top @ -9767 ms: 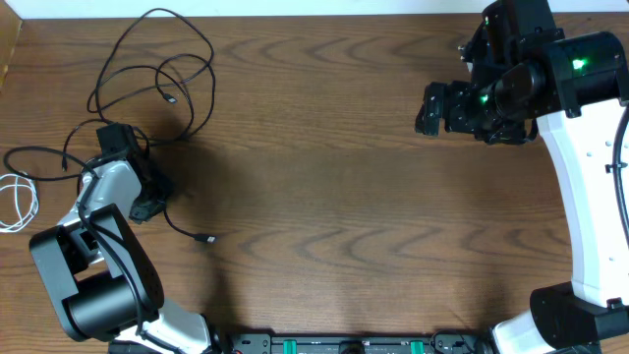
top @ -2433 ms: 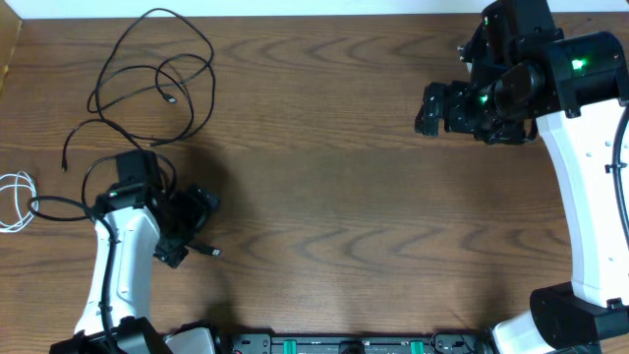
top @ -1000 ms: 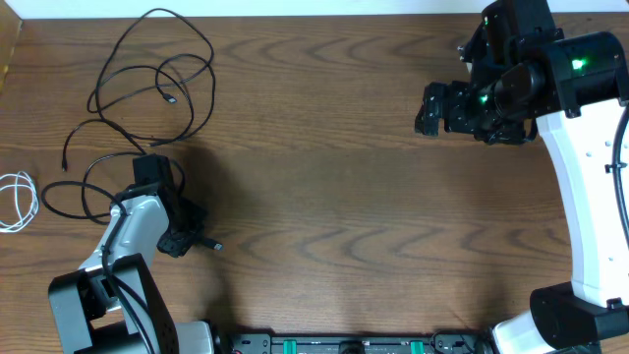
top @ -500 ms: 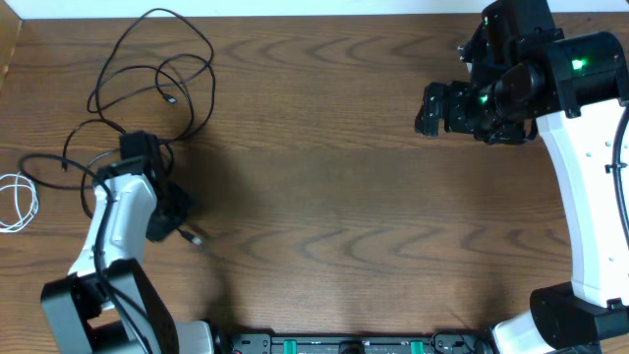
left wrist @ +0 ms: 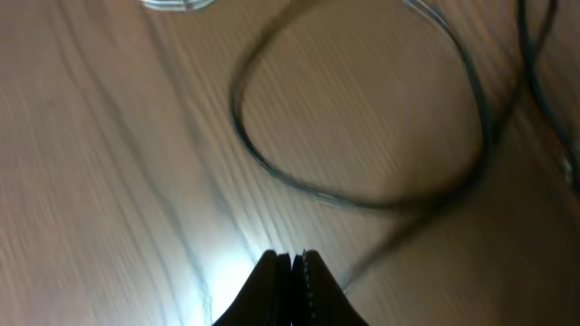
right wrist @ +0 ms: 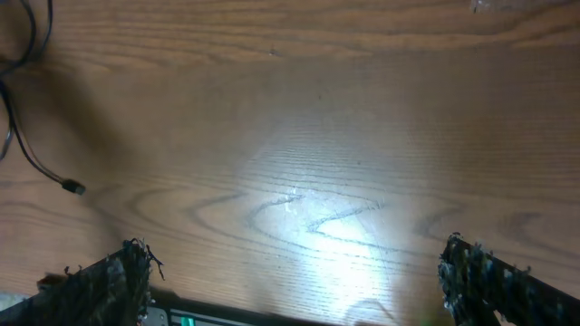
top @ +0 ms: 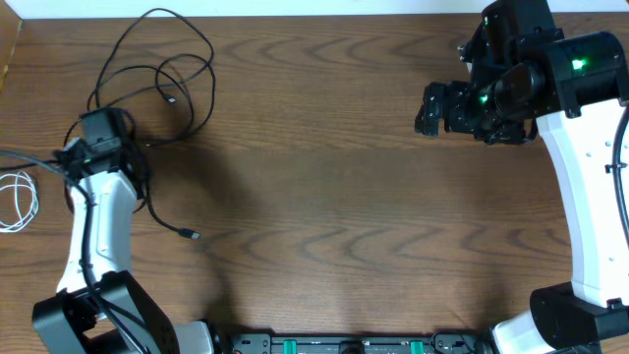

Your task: Untangle cables

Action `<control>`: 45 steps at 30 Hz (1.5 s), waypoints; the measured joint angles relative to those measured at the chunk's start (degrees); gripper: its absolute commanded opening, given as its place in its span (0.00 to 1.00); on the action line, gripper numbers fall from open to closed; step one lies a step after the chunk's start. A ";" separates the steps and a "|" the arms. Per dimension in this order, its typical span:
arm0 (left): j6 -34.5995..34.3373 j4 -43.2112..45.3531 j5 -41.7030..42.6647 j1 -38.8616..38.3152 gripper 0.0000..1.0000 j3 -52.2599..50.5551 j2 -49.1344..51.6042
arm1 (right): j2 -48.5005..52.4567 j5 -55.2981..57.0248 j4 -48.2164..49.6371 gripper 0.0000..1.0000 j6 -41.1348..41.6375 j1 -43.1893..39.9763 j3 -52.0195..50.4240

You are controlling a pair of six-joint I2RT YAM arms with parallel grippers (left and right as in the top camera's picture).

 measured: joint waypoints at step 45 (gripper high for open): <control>7.06 17.03 14.78 7.56 0.08 0.79 20.37 | 0.00 -0.02 -0.02 0.99 0.00 0.00 0.00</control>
